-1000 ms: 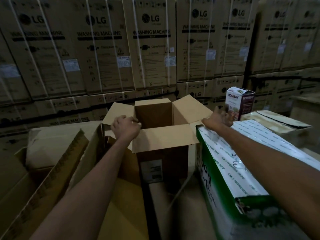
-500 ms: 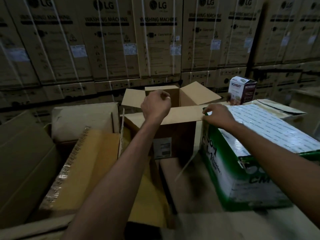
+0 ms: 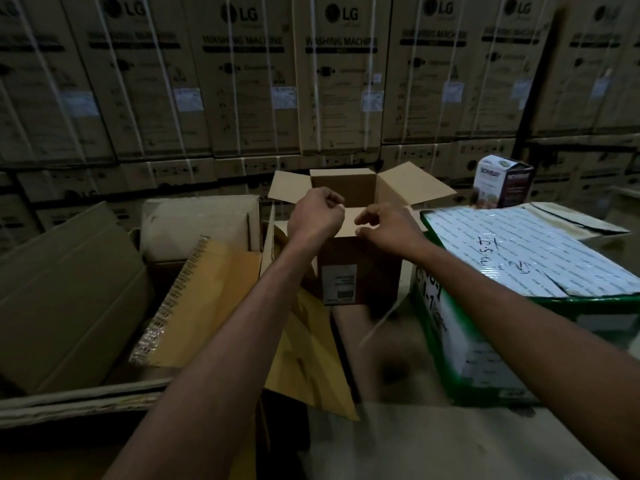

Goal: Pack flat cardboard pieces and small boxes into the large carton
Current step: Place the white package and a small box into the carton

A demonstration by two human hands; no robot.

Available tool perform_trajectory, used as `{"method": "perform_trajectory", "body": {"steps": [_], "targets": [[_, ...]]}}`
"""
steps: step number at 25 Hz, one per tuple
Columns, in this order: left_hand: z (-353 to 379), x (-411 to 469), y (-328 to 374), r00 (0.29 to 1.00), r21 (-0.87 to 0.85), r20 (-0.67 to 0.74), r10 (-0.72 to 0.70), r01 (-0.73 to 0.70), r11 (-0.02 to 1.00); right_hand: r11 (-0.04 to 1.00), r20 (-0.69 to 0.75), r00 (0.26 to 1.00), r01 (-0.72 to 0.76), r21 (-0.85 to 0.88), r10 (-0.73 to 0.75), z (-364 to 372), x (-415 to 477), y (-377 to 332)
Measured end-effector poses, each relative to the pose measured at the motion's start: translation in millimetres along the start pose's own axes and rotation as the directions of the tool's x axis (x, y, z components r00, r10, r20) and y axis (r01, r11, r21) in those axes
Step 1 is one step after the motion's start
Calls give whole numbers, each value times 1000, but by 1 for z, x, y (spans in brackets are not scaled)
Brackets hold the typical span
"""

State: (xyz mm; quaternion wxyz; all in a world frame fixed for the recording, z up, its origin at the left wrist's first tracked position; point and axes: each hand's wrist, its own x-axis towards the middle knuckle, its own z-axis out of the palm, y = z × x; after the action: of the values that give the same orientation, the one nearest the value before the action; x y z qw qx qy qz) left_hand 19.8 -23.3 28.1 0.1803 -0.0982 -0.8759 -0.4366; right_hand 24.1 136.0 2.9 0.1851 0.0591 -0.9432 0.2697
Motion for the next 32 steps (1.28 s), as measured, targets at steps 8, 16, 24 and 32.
{"method": "perform_trajectory", "body": {"steps": [8, 16, 24, 32], "targets": [[88, -38, 51, 975, -175, 221, -37, 77, 982, 982, -225, 957, -164, 93, 181, -63, -53, 72], [226, -88, 99, 887, -256, 452, -98, 234, 938, 839, -302, 861, -485, -247, 409, -163, -118, 241], [262, -105, 77, 896, -307, 386, -219, 349, 885, 752, -174, 750, -656, -68, 638, -173, -143, 301], [197, -149, 116, 928, -454, 363, -78, 250, 855, 675, -328, 606, -719, 165, 725, -212, -220, 251]]}}
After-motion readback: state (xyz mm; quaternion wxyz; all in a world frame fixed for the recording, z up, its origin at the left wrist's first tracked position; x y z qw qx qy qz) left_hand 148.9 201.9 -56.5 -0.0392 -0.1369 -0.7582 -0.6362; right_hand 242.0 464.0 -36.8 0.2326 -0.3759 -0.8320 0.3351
